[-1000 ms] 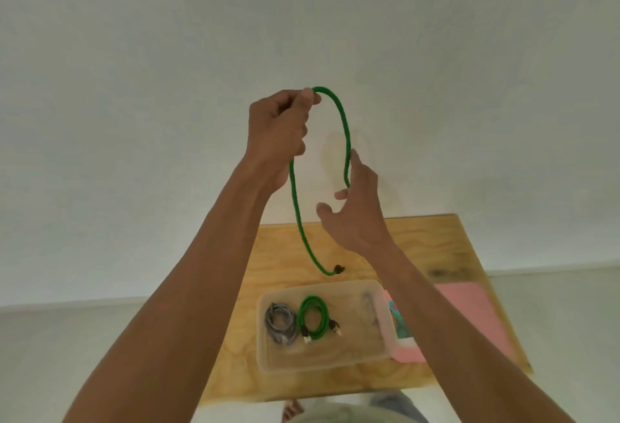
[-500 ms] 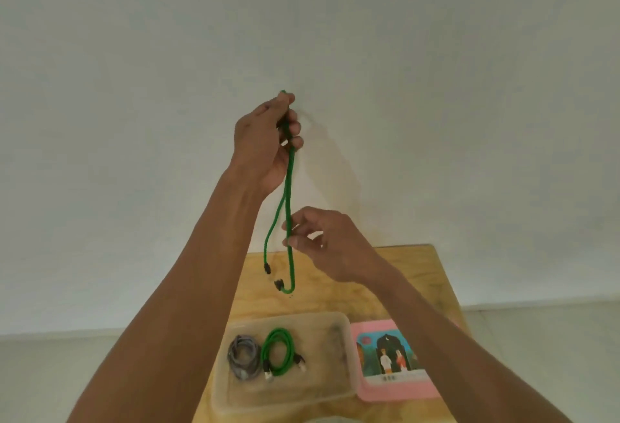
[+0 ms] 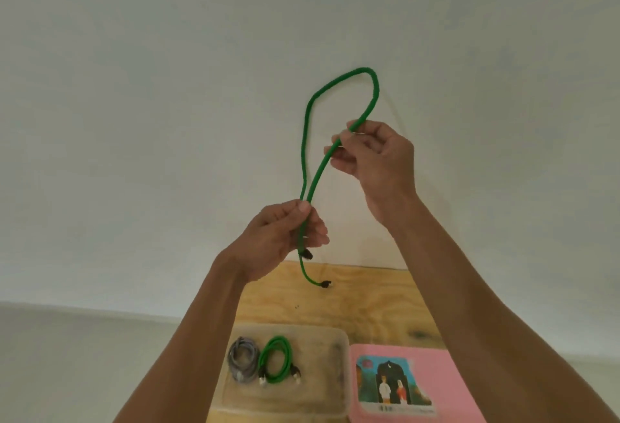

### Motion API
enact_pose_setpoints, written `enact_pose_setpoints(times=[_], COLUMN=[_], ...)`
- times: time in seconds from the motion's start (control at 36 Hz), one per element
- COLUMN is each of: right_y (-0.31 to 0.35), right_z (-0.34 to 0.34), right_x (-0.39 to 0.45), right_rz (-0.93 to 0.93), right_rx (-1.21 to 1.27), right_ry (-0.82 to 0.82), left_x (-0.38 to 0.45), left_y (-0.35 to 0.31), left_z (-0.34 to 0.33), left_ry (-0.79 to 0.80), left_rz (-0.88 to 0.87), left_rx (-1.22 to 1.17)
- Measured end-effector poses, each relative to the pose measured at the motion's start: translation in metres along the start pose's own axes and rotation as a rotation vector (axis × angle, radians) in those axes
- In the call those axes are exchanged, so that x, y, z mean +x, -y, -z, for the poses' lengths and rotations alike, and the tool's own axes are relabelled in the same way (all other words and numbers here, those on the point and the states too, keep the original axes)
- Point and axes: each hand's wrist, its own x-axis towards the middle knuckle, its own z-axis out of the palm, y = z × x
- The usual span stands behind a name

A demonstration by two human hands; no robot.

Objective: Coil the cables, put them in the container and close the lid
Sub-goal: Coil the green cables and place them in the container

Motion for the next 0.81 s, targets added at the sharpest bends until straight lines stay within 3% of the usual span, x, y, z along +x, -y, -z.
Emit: enact_pose_setpoints(times=[0.14, 0.25, 0.36, 0.44, 0.5, 0.56, 0.69, 0.81], right_y=[0.004, -0.01, -0.026, -0.033, -0.04, -0.045, -0.046, -0.042], right_z=[0.01, 0.021, 0.033, 0.034, 0.036, 0.037, 0.032, 0.021], right_x=[0.015, 0.01, -0.003, -0.012, -0.012, -0.01, 0.002, 0.006], right_rz=[-0.064, -0.121, 0.153, 0.439, 0.495, 0.509, 0.665, 0.639], right_rx=[0.052, -0.214, -0.594, -0.708, -0.81, -0.922, -0.974, -0.936], right_ry=[-0.104, -0.185, -0.23, 0.01, 0.265, 0.397, 0.348, 0.322], left_x=[0.001, 0.003, 0.006, 0.006, 0.005, 0.004, -0.001, -0.006], left_y=[-0.013, -0.015, -0.006, -0.006, -0.009, -0.014, -0.023, -0.025], left_z=[-0.008, -0.016, -0.018, -0.018, -0.019, -0.018, -0.01, -0.002], left_ry=[-0.047, -0.052, -0.125, -0.125, -0.095, -0.063, 0.054, 0.141], left_rz=[-0.02, 0.084, 0.17, 0.199, 0.204, 0.19, 0.12, 0.115], left_rx=[0.049, 0.054, 0.037, -0.013, -0.035, -0.067, -0.142, -0.145])
